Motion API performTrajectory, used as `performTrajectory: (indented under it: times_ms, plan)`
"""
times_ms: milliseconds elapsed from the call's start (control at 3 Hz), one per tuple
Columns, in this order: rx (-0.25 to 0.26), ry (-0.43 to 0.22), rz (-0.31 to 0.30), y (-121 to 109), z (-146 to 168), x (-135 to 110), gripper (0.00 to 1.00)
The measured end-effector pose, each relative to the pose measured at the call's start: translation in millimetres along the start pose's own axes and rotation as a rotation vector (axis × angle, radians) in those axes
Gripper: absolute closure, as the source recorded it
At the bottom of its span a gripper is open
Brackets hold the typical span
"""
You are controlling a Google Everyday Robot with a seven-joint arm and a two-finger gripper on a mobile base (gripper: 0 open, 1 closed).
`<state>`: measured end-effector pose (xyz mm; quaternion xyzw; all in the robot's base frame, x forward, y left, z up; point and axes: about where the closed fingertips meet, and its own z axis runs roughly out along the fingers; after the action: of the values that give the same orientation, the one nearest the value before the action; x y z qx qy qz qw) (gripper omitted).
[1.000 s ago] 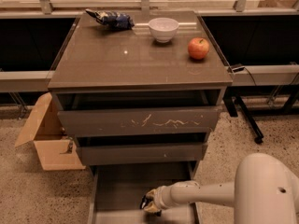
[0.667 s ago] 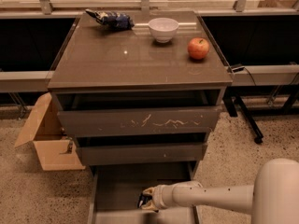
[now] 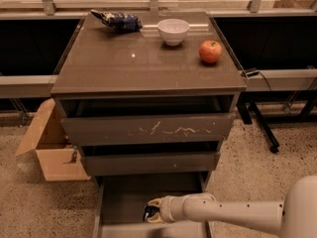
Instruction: Pick rxbar blueberry from bottom drawer and place on counter
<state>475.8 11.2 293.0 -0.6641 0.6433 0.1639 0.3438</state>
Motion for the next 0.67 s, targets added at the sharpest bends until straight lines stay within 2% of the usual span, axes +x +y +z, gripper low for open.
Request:
performTrajectory:
  times_ms: [333, 667]
  plan:
    - [-0.014, 0.001, -0.004, -1.2, 0.6, -2.4, 0.81]
    - [-0.015, 0.001, -0.004, -1.1, 0.7, -2.5, 0.58]
